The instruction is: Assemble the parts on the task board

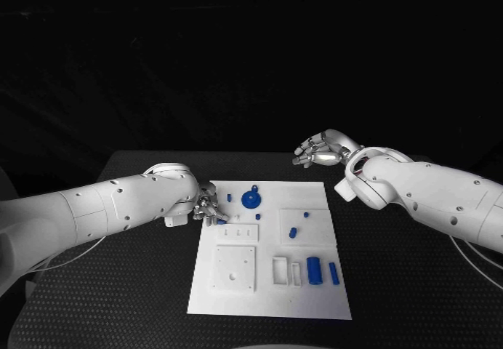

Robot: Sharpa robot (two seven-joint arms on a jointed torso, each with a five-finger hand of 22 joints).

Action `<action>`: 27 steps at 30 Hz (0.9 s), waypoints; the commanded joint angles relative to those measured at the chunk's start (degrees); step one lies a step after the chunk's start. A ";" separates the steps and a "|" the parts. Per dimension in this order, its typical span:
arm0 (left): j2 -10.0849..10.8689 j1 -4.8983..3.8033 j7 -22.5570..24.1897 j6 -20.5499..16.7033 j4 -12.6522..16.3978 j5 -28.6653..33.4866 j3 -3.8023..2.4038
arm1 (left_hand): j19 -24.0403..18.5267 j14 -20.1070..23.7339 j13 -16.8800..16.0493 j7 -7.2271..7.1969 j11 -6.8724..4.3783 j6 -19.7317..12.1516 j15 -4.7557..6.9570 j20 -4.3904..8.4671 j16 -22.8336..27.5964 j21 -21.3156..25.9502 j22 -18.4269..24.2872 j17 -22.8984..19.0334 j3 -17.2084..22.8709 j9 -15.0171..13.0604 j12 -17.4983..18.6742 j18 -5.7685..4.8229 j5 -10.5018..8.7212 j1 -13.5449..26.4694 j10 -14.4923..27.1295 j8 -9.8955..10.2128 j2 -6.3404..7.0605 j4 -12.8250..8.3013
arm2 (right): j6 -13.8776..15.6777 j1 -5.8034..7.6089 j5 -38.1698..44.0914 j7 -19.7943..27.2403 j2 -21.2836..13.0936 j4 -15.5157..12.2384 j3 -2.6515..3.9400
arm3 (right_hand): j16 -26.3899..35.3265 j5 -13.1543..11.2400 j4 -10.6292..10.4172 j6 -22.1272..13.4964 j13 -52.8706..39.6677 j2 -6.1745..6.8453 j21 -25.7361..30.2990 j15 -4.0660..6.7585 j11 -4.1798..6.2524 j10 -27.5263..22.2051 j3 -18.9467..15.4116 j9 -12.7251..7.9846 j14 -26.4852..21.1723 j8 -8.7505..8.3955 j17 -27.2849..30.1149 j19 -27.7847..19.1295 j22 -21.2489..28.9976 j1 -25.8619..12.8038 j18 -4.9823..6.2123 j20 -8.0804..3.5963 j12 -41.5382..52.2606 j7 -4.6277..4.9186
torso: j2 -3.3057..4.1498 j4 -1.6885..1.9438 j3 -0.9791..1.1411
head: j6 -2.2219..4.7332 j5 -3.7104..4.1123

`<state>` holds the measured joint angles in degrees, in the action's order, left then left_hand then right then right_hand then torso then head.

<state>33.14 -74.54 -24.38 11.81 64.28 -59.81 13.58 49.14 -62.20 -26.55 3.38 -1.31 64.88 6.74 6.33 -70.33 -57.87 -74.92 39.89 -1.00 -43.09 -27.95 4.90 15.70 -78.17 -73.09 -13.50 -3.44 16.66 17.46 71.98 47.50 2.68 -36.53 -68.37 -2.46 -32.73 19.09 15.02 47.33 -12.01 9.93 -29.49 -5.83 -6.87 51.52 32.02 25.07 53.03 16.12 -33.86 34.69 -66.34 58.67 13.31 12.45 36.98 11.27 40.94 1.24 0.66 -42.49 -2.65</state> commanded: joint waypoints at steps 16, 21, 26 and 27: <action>0.19 0.14 1.01 0.14 0.26 2.27 0.06 | 0.59 0.26 0.24 0.58 0.42 -1.05 0.15 5.96 0.44 1.01 -0.82 -0.22 0.77 0.72 0.75 -1.14 -0.34 6.03 0.85 0.96 4.90 0.20 | -0.93 -0.05 0.45 0.19 -0.11 -0.10 0.01 | 0.33 0.39 -0.04 0.08 0.17 -0.21 0.32 -0.11 -0.24 -0.07 -0.40 -0.11 -0.20 0.13 -0.10 0.04 -0.09 -0.22 0.40 0.41 0.34 0.05 | -0.01 0.06 0.05 | -0.05 -0.04; 0.41 0.14 0.99 -0.41 0.16 2.15 0.06 | 0.68 0.30 0.22 0.64 0.43 -1.20 0.15 5.98 0.41 1.26 -0.91 -0.22 1.82 0.88 0.77 -1.06 -1.31 9.58 0.99 1.09 5.60 0.19 | -0.88 -0.07 0.45 0.20 -0.12 -0.01 0.01 | 0.34 0.40 -0.04 0.07 0.20 -0.21 0.33 -0.11 -0.25 -0.08 -0.41 -0.12 -0.21 0.12 -0.11 0.03 -0.09 -0.23 0.40 0.41 0.34 0.05 | 0.01 0.00 0.05 | 0.10 -0.07; 0.39 0.14 0.97 -0.51 0.23 2.12 0.06 | 0.85 0.31 0.17 0.69 0.43 -1.36 0.17 6.02 0.40 1.46 -0.96 -0.25 3.24 0.98 0.73 -0.90 -4.61 12.42 1.16 1.16 7.12 0.20 | -0.86 -0.08 0.45 0.19 -0.14 -0.03 0.01 | 0.35 0.42 -0.04 0.06 0.23 -0.22 0.34 -0.12 -0.25 -0.08 -0.41 -0.13 -0.21 0.12 -0.11 0.02 -0.10 -0.23 0.41 0.42 0.35 0.05 | -0.01 0.01 0.04 | 0.09 -0.02; 0.37 0.14 0.91 -0.56 0.22 2.12 0.06 | 0.86 0.32 0.16 0.69 0.43 -1.37 0.17 6.01 0.40 1.48 -0.97 -0.25 3.39 0.99 0.72 -0.89 -4.75 12.67 1.17 1.17 7.25 0.21 | -0.86 -0.08 0.45 0.19 -0.14 -0.03 0.01 | 0.35 0.42 -0.04 0.06 0.23 -0.22 0.34 -0.12 -0.25 -0.09 -0.41 -0.13 -0.21 0.12 -0.11 0.02 -0.10 -0.23 0.41 0.42 0.35 0.05 | -0.01 0.04 0.04 | 0.09 -0.02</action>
<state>33.61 -74.40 -23.72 11.52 64.38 -58.03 13.65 49.57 -62.00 -26.39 4.07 -0.92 63.77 6.74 6.33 -70.11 -56.77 -74.91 39.71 2.03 -42.18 -27.45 4.31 11.24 -66.05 -72.26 -12.60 3.85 16.83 17.25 71.94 47.50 2.63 -36.67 -68.37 -2.46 -32.73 19.31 15.02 47.33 -11.85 9.93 -29.49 -5.83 -6.87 51.52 32.03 25.02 53.03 16.12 -33.91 34.69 -66.39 58.68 13.31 12.45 36.98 11.27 40.93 1.25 0.70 -42.39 -2.69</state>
